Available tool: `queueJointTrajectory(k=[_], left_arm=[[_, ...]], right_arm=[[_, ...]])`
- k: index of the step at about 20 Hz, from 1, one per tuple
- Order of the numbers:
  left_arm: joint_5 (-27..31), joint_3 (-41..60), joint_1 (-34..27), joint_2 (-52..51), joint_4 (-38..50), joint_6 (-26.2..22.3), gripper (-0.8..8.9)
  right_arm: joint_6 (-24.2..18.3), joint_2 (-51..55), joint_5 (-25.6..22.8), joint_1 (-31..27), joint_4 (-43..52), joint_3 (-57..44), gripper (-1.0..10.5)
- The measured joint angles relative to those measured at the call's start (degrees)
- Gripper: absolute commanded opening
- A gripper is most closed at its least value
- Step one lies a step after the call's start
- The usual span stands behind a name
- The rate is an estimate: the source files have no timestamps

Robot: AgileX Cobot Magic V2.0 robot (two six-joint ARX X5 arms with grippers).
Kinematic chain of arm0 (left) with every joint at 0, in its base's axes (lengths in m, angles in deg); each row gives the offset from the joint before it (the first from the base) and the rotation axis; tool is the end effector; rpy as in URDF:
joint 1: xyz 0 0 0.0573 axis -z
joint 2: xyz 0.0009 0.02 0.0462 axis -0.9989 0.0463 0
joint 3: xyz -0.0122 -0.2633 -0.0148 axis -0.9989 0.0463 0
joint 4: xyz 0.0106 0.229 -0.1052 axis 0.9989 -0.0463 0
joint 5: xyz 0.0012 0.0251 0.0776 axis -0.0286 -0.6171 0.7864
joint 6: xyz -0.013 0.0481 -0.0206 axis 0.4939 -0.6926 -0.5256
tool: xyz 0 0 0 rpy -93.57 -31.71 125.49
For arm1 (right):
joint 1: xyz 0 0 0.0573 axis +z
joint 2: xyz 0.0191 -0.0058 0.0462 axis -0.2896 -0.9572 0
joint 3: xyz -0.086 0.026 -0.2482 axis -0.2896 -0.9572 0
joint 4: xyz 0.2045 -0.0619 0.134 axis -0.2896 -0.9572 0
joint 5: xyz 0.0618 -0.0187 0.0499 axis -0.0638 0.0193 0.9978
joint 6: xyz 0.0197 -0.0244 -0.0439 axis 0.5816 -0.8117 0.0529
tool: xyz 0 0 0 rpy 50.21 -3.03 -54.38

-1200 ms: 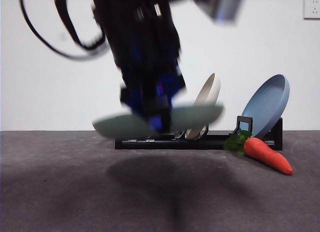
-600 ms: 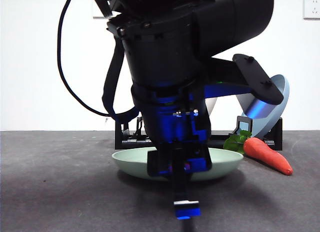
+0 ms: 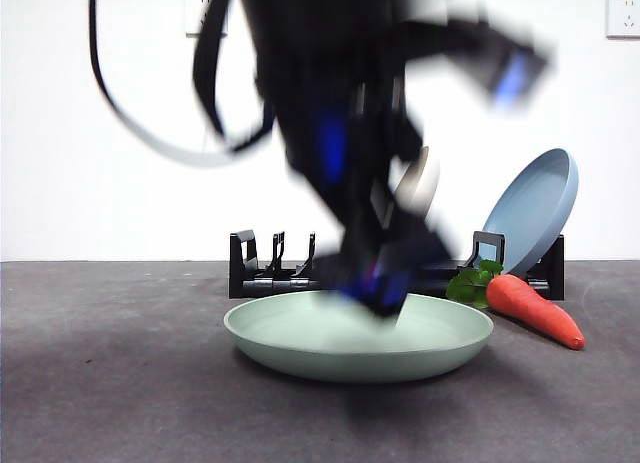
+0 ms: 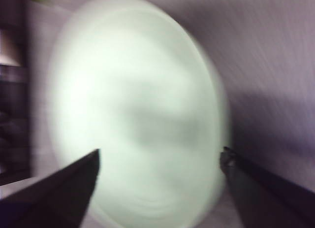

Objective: Take the green plate from the plate rack,put the plate on the table,take the carrot from the table,put the carrot in the plate

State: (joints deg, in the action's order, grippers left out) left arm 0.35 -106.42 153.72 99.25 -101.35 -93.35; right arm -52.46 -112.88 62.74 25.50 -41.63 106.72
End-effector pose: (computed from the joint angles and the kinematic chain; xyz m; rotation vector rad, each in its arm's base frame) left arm 0.1503 -0.3052 0.2138 1.1138 0.5464 -0.6854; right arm 0.1174 0.0303 0.3278 0.0385 0.7466 0.5924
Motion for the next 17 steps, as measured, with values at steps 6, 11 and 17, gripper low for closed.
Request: queueJointTrajectory(k=[6,11,17], left_arm=[[-4.31,-1.44,1.55,-17.05,-6.75,12.26,4.50],[-9.11,-1.44,3.45,-33.18,-7.74,23.06,4.49],[-11.63,-1.44,5.55,-42.88,-9.53,30.10,4.49]], right_arm=[[0.22,-15.78,-4.70,0.00,15.58,0.00,5.9],[1.29,-33.53,-10.32,0.20,30.77,0.02,5.9],[1.70,-49.99,-15.04,0.87,44.59,0.02,5.9]])
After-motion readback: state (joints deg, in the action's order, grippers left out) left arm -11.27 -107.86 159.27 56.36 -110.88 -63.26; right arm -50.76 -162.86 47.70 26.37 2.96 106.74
